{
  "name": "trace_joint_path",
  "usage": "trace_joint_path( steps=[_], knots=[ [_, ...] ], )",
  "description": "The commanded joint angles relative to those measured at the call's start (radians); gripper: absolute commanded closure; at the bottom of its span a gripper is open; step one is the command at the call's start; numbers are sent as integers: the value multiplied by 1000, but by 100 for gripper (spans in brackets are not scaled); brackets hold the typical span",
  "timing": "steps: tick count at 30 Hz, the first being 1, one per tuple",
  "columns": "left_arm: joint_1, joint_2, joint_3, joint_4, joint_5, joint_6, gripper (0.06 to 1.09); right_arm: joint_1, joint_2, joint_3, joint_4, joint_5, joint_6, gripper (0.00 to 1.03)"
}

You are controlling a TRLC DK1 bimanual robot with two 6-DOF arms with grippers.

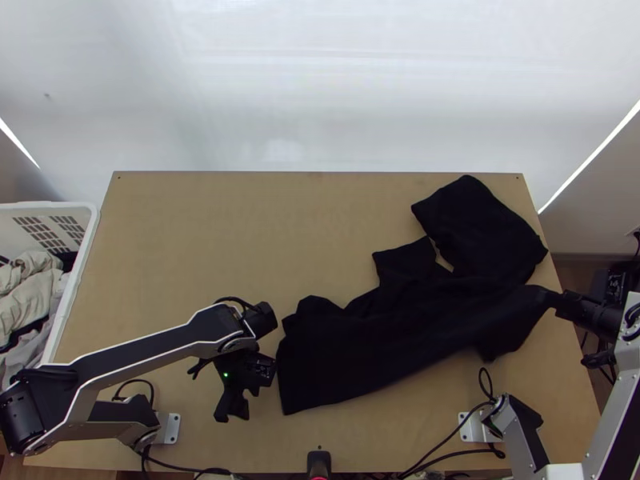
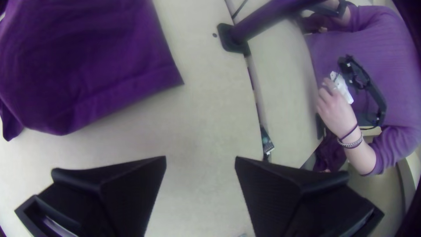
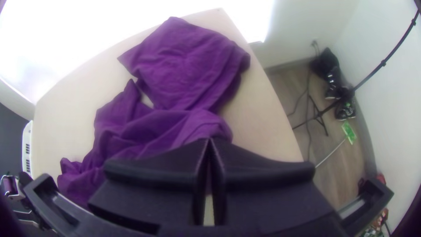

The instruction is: Fold the t-shirt

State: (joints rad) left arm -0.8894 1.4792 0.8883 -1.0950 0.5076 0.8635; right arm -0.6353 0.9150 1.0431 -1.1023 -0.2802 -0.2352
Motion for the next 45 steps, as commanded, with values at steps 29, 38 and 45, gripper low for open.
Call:
trace_joint_path(
  steps=[29, 38, 45],
  knots=[
    [99, -42, 163, 9, 81, -129, 10, 74, 59, 121, 87, 1, 53, 100],
    [72, -28, 209, 9, 81, -164, 10, 224, 239, 376, 179, 3, 131, 100],
    [58, -43, 227, -8, 80, -181, 10, 338, 352, 431, 263, 30, 157, 100]
  ],
)
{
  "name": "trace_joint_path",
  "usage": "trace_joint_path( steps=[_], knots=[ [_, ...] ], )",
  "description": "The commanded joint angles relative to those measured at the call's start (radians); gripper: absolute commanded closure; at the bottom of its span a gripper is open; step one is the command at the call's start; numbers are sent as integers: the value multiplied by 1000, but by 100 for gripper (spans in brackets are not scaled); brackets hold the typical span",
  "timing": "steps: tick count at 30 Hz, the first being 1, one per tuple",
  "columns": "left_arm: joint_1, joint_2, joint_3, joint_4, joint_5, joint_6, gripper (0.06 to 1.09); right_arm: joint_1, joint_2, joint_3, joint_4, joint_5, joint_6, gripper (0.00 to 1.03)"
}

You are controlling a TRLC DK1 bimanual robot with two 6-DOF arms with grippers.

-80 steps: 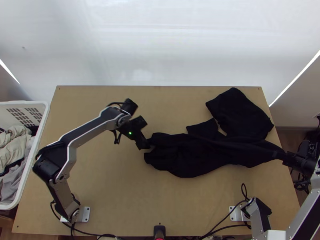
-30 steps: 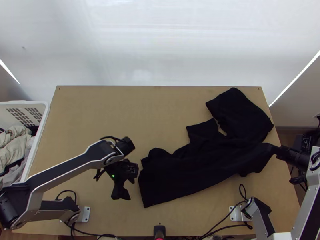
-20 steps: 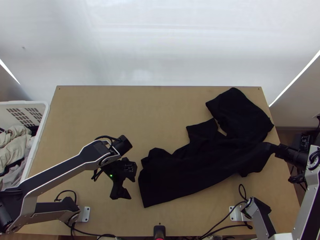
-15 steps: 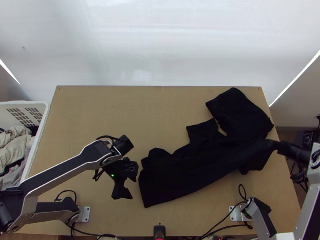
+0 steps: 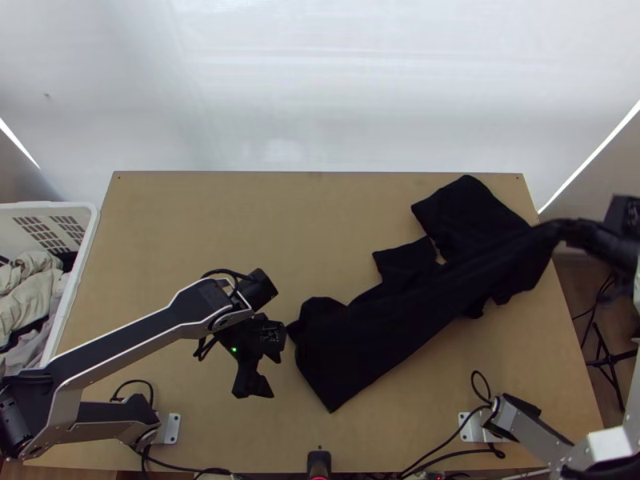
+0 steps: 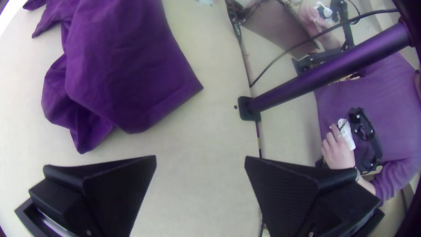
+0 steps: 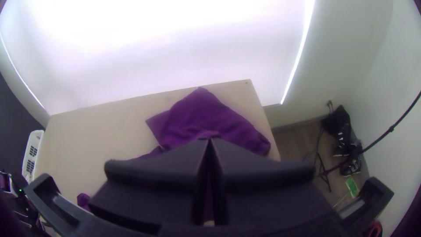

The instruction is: Fold the t-shirt

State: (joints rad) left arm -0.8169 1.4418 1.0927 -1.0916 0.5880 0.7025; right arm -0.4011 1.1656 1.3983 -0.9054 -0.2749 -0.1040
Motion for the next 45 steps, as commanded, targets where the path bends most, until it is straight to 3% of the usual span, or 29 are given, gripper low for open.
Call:
trace_joint_path(
  steps=[1, 4, 8, 12, 17, 25, 40, 45],
  knots=[
    [-22, -3, 22, -14, 1, -21, 10, 114, 109, 76, 72, 28, 26, 100],
    [-62, 28, 12, -21, -19, -20, 10, 136, 121, 76, 92, 29, 26, 100],
    [-117, 31, -7, 180, -206, -127, 10, 142, 124, 74, 97, 32, 15, 100],
    [-116, 80, 56, 295, -214, -170, 11, 142, 121, 70, 97, 32, 7, 100],
    [-176, 112, 95, 406, -218, -129, 11, 142, 114, 54, 97, 32, 7, 100],
    [-346, 206, 110, 395, -220, -40, 11, 142, 114, 33, 125, 32, 13, 100],
    [-398, 384, 234, 411, -231, -37, 10, 140, 101, 11, 151, 31, 23, 100],
    [-404, 413, 237, 420, -280, -37, 10, 139, 101, 21, 161, 31, 30, 100]
  ],
)
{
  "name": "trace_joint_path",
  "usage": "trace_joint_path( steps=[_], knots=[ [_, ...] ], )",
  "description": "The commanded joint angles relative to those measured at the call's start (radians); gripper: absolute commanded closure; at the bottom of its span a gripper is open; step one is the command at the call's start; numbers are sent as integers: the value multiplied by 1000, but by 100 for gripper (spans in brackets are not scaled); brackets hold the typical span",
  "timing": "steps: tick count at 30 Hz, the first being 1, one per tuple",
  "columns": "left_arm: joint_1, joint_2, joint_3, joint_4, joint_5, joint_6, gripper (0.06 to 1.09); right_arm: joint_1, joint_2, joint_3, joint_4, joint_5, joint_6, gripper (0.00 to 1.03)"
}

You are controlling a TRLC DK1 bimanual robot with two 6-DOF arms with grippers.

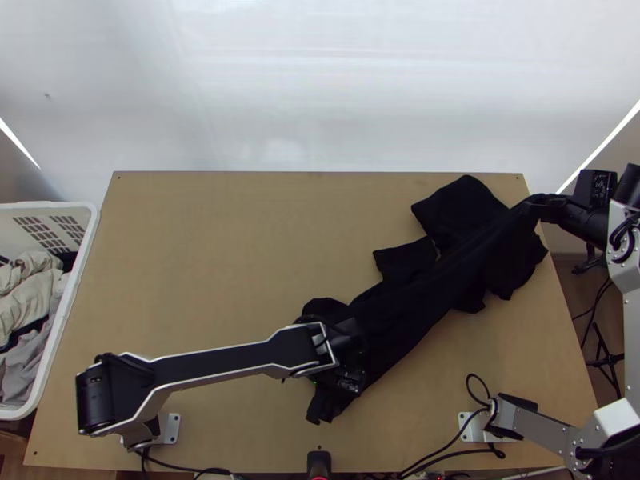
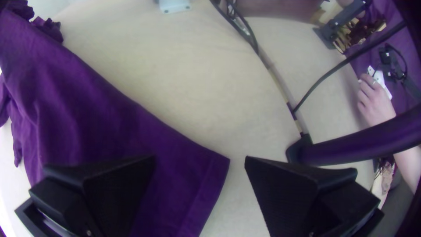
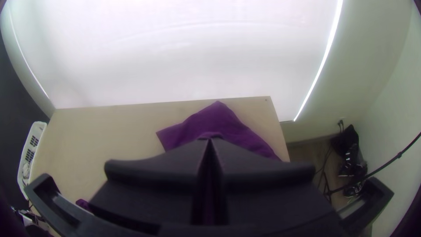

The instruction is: Fold the t-shirt

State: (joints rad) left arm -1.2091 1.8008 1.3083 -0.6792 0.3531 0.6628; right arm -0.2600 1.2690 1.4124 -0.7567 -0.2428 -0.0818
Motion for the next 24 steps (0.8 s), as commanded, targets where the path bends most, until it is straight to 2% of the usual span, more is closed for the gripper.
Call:
trace_joint_path(
  steps=[1, 12, 14, 15, 17, 20, 24],
  knots=[
    [-13, 58, 22, 7, -48, 4, 10, -2, -2, 8, 13, 0, 8, 100],
    [-26, 92, 22, 30, -95, 8, 11, -4, 4, 23, 19, -1, 14, 100],
    [-29, 98, 22, 29, -97, 14, 14, -5, 4, 23, 19, -1, 14, 100],
    [-32, 100, 17, 27, -97, 24, 23, -5, 4, 23, 19, -1, 16, 100],
    [-35, 98, 8, 33, -95, 44, 49, -5, 3, 23, 19, -1, 16, 100],
    [-35, 85, 2, 50, -85, 49, 105, -5, 3, 22, 19, -1, 17, 100],
    [-30, 29, -46, 112, -78, 50, 105, -5, 3, 20, 19, -1, 19, 100]
  ],
)
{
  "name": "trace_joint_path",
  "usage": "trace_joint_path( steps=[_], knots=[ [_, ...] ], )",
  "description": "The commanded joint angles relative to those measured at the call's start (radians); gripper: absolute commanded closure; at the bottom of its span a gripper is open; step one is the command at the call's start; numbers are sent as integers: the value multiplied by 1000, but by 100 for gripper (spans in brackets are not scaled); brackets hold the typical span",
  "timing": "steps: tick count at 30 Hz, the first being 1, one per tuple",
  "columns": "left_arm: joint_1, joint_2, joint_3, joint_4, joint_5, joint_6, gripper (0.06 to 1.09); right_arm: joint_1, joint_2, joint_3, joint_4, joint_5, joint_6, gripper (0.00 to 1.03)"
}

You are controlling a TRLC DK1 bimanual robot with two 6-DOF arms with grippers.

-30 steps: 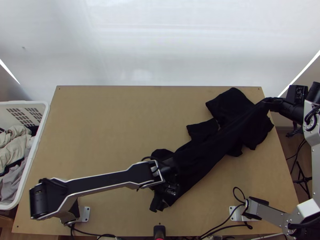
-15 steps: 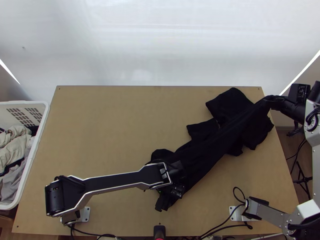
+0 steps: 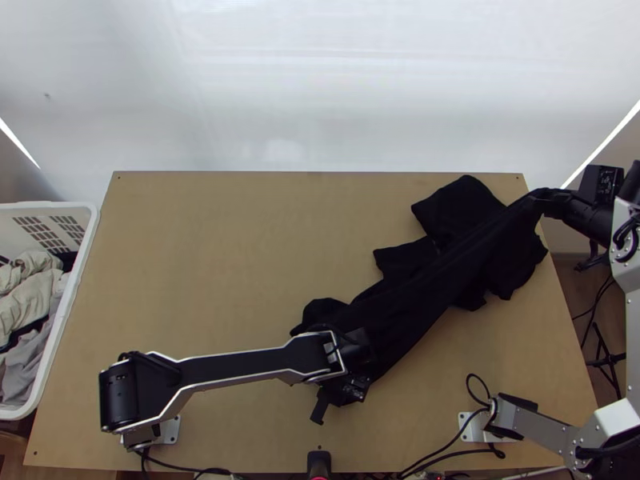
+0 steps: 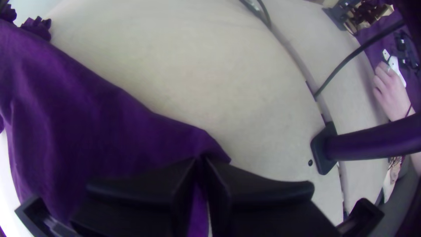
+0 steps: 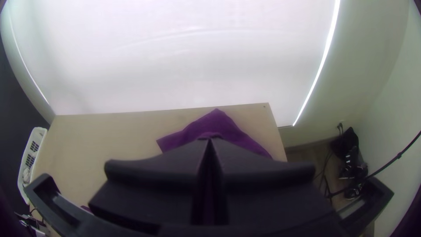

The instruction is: Fold the t-shirt

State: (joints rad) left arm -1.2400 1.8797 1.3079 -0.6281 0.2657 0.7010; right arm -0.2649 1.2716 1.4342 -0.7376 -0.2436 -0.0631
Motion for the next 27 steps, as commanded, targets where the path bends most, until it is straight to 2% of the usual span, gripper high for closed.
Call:
trace_joint_path(
  steps=[1, 6, 9, 12, 22, 27],
  knots=[
    [4, -63, -56, 73, 9, 12, 105, 0, -2, -3, 0, 0, 0, 100],
    [106, -143, -25, 91, 58, -109, 105, -2, -2, -6, 0, 1, 0, 100],
    [228, -174, 14, 90, 81, -204, 105, -2, 0, -8, 1, 0, 0, 100],
    [364, -212, 33, 88, 81, -245, 105, -2, -2, -14, 1, 0, 0, 100],
    [772, -324, 67, -1, 90, -195, 105, -11, -18, -55, 4, 0, -4, 100],
    [889, -309, 40, -12, 113, -167, 105, -11, -32, -83, 4, 0, -9, 100]
  ],
)
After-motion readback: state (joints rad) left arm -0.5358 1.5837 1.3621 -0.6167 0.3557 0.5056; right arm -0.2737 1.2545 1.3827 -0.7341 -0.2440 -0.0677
